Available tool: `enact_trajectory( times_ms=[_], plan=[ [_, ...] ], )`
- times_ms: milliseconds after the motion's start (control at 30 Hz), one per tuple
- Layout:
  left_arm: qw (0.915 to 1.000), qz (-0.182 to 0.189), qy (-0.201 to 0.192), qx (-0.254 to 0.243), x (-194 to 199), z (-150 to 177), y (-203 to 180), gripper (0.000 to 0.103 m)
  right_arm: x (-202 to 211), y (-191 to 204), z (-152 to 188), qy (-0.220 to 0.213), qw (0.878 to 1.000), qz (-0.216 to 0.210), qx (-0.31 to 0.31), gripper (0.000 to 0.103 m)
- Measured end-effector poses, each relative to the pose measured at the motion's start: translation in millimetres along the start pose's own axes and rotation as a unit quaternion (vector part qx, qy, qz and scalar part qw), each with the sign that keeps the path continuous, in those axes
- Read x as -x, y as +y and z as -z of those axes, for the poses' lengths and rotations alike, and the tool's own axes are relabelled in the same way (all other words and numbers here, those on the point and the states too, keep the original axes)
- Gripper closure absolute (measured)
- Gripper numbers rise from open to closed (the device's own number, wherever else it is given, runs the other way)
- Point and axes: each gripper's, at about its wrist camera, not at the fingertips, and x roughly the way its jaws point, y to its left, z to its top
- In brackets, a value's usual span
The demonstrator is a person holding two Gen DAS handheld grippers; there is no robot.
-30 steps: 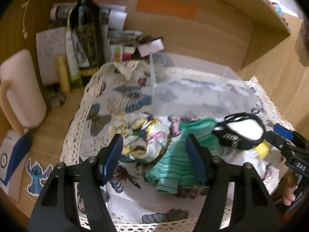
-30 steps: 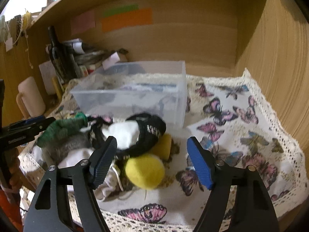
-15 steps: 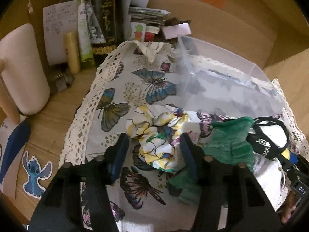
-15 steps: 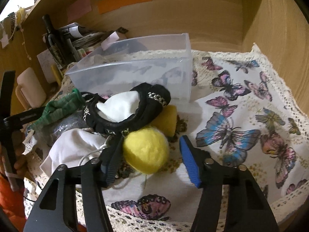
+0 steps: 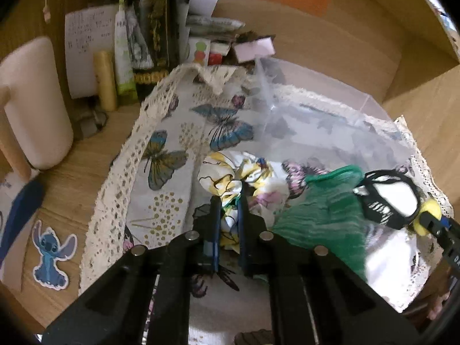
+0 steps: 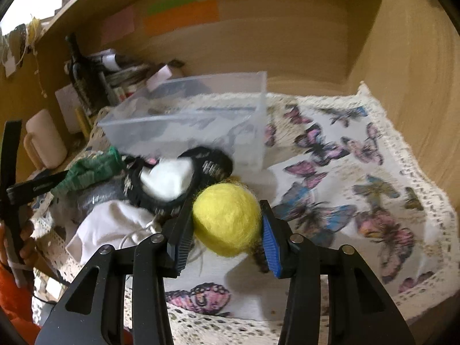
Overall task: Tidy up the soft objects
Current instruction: 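Grasp the floral scrunchie with the left tool while the right tool grasps the yellow felt ball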
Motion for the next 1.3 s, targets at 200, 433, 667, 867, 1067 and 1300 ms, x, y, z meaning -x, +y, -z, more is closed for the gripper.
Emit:
enact_trajectory(
  times_ms=[200, 433, 667, 867, 1067, 1300],
  plan=[
    [0.998, -0.014, -0.053, -0.03, 30, -11, -15, 0.094, 14, -3, -18, -0.042, 0.999, 0.002, -0.005, 0.063],
    [0.9938, 0.001, -0.1, -0.048, 57, -34, -28, 0.094, 28, 11, -48, -0.098, 0.995, 0.003, 0.024, 0.063],
    [0.9889, 0.029, -0.132, -0.061, 69, -66, -44, 0.094, 30, 21, -79, -0.132, 0.99, -0.011, 0.051, 0.063],
    [0.9842, 0.021, -0.156, -0.081, 69, -90, -65, 0.094, 20, 27, -105, -0.144, 0.987, -0.022, 0.066, 0.063],
    [0.9854, 0.035, -0.14, -0.09, 50, -111, -81, 0.094, 0, 27, -128, -0.135, 0.988, -0.027, 0.064, 0.063],
    [0.9879, 0.051, -0.096, -0.11, 11, -124, -96, 0.094, -37, 20, -140, -0.097, 0.993, -0.019, 0.058, 0.063]
  ],
)
